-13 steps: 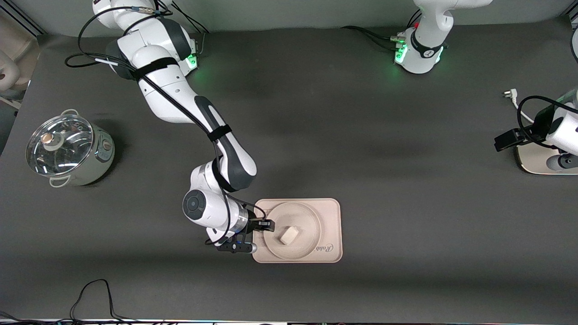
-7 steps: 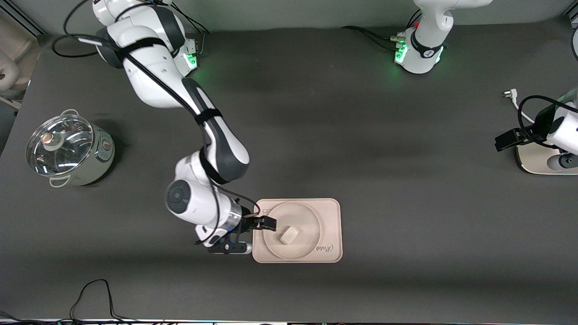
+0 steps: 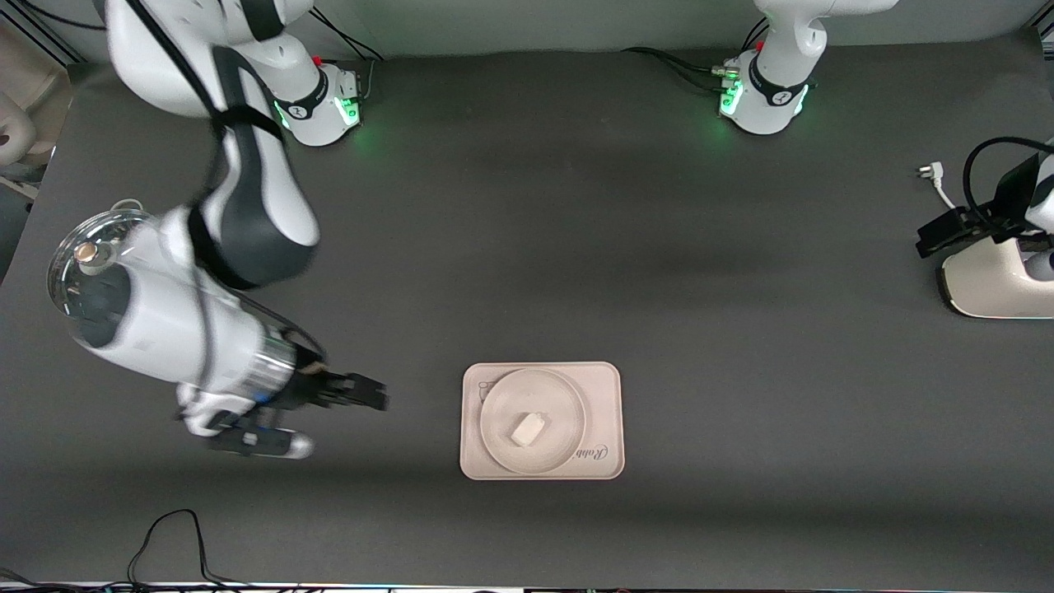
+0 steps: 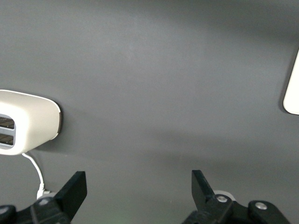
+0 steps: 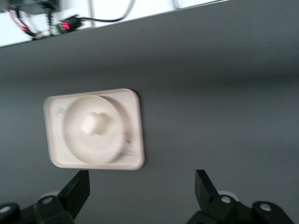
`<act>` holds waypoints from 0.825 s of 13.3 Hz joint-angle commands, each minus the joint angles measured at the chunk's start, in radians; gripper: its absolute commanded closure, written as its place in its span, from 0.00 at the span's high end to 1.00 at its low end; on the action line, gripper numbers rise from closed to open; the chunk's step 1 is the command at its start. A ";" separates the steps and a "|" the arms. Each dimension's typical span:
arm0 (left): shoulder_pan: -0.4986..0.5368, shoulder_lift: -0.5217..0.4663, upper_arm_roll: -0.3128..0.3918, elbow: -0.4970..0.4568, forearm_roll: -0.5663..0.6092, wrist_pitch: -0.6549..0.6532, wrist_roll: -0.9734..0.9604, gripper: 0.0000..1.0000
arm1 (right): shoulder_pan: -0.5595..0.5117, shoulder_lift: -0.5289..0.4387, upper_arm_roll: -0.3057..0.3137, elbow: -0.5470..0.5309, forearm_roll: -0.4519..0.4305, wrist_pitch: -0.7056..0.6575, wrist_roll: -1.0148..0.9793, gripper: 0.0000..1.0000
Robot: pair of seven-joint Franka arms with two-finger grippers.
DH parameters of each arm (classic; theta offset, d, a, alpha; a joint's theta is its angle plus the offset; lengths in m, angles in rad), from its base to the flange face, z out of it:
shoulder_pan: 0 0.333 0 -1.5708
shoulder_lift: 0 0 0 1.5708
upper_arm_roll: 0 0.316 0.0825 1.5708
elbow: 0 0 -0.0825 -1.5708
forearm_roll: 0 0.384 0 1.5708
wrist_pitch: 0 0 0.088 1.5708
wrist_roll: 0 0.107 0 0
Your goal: Place bun in plate and plate on tray
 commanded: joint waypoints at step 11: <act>0.000 -0.030 0.006 -0.025 -0.015 -0.010 0.021 1.00 | 0.013 -0.459 -0.119 -0.466 -0.244 -0.010 -0.101 1.00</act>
